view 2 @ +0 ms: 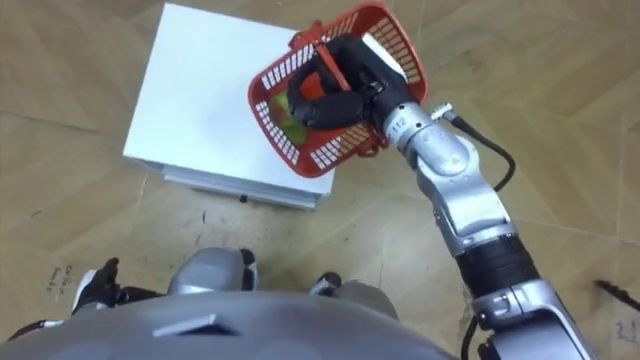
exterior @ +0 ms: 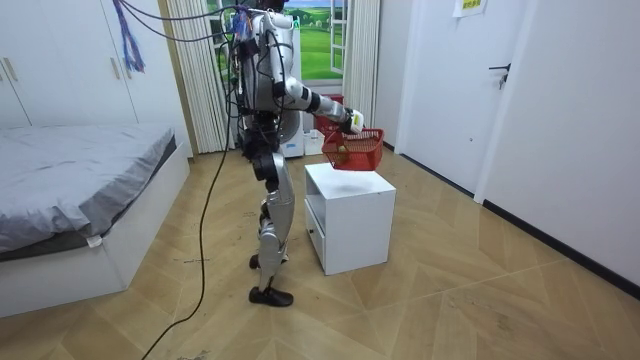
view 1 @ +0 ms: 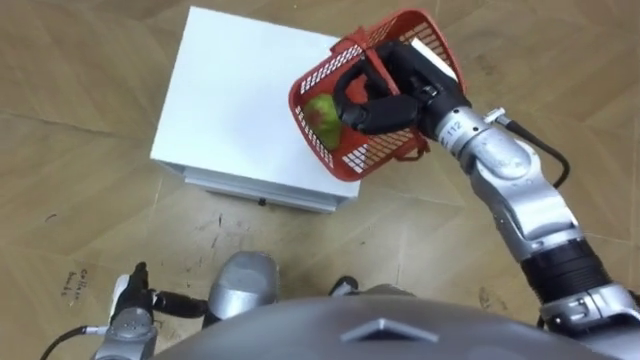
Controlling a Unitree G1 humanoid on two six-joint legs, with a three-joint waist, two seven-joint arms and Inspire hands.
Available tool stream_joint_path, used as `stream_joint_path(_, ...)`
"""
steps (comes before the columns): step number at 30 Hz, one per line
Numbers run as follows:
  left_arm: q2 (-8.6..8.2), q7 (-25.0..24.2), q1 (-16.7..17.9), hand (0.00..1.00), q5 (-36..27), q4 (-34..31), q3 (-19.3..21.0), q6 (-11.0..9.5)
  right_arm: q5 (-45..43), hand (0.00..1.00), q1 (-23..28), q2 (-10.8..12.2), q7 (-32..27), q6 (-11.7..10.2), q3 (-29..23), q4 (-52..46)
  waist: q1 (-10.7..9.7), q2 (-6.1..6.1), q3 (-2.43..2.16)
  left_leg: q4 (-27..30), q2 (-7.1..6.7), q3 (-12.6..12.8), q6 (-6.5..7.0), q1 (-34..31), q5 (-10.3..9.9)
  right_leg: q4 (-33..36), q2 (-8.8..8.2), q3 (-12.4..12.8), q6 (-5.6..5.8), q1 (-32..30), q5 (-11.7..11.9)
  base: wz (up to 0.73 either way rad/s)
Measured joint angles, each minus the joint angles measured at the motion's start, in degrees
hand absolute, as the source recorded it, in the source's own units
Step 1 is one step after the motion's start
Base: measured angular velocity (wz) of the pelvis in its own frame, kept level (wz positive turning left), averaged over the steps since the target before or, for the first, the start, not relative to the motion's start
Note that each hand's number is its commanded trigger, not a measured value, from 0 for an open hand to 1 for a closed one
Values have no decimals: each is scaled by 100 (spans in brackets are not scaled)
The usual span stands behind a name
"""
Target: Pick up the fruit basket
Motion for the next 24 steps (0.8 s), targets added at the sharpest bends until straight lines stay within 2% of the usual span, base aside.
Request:
stream_joint_path(2, 43, -62, -30, 0, 38, 6, -67, 49, -5, 100, -175, 49, -89, -1, 76, 413, 55, -1, 1, 47, 3, -38, 0, -145, 0, 47, -2, -44, -4, -125, 6, 8)
stream_joint_path(6, 23, -202, -71, 0, 210, 20, -109, 206, -39, 100, -353, 136, -266, -12, 75, 879, 141, -7, 4, 129, 1, -133, 3, -443, 3, 114, -11, -107, -19, -335, 18, 11)
stream_joint_path(10, -28, -212, -70, 0, 253, 16, -109, 233, 10, 100, -433, 156, -377, -48, 75, 1218, 212, -16, 9, 126, -16, -173, 2, -483, 3, 87, -10, -200, -19, -336, 18, 8)
stream_joint_path(11, -31, -214, -78, 0, 248, 2, -144, 237, 24, 72, -465, 165, -425, -49, 77, 1265, 204, -21, 8, 132, -29, -199, 0, -537, 4, 95, -12, -239, -19, -371, 18, 9)
stream_joint_path(12, -29, -214, -122, 0, 246, -15, -189, 240, 48, 51, -528, 184, -513, -74, 77, 1311, 190, -44, 13, 176, -31, -223, -10, -634, 11, 103, -13, -266, -20, -448, 18, 10)
stream_joint_path(13, -29, -215, -144, 0, 243, -9, -216, 244, 52, 0, -591, 203, -546, -100, 77, 1384, 176, -50, 12, 228, -31, -245, -13, -693, 13, 105, -11, -278, -22, -492, 20, 13)
stream_joint_path(17, -39, -362, -192, 0, 240, -34, -334, 283, 51, 0, -861, 337, -828, -101, 68, 1749, 159, -97, 29, 290, -24, -346, -14, -844, 14, 84, -17, -356, -24, -558, 21, 13)
stream_joint_path(24, -36, -471, -176, 0, 240, -17, -335, 443, 128, 0, -871, 400, -999, -98, 76, 1856, 179, -133, 54, 320, -39, -481, -14, -950, 15, 74, -56, -531, -23, -566, 21, 11)
